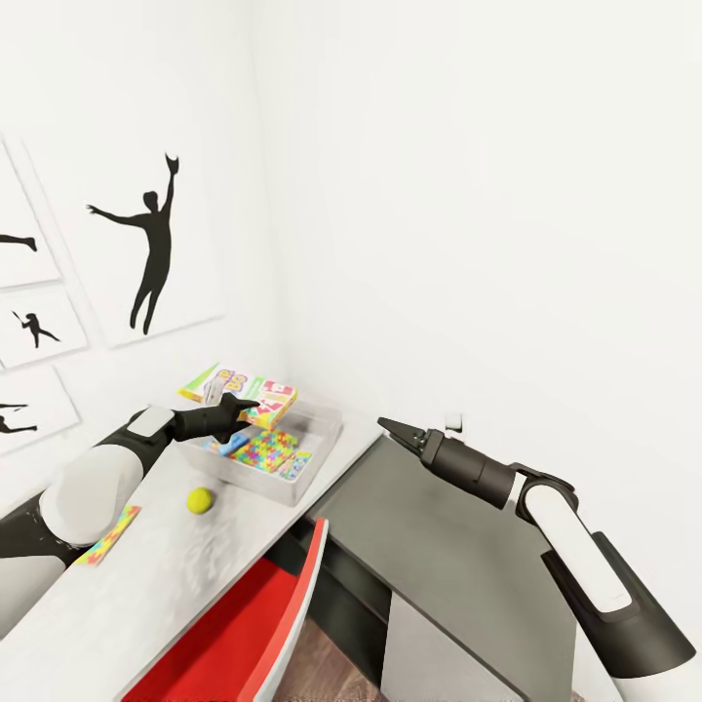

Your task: Put all the toys in the child's room - the three board games (two on the bed and one on the table), the two jigsaw puzzles on the table, and the tennis ball on the table - inside the toy box on the table in the child's room.

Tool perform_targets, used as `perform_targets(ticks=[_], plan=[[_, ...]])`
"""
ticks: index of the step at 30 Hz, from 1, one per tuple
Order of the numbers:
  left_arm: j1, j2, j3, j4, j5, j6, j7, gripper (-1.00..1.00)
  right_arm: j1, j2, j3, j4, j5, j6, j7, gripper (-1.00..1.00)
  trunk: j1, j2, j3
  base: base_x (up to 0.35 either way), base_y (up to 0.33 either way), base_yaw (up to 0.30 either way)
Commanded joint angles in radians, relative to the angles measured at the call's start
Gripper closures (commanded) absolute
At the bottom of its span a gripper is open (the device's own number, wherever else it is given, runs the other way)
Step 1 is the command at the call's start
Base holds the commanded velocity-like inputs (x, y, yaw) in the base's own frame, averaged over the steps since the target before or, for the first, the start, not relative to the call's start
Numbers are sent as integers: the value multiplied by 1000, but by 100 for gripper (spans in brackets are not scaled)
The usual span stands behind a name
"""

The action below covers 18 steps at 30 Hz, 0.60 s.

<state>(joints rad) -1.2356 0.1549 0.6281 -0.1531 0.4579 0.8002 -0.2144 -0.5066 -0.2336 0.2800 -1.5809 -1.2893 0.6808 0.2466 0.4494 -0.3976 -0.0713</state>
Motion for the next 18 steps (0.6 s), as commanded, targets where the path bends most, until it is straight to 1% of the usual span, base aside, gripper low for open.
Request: perform_targets(ticks=[1,3,4,7,18], plan=[[-1,0,5,0,-6,3,-3,100,-1,0,1,0,0,2,2,-100,1,-2,-4,0,0,0],[-1,0,5,0,-7,4,-3,100,-1,4,1,0,0,3,2,-100,1,-2,-7,0,0,0],[-1,0,5,0,-7,3,-3,100,-1,12,0,0,1,4,2,-100,1,-2,-9,0,0,0],[-1,0,5,0,-7,-1,-3,100,-1,23,0,0,2,7,1,-100,1,-2,-14,0,0,0],[-1,0,5,0,-7,-4,-3,100,-1,28,1,-1,3,8,1,-100,1,-2,-31,0,0,0]])
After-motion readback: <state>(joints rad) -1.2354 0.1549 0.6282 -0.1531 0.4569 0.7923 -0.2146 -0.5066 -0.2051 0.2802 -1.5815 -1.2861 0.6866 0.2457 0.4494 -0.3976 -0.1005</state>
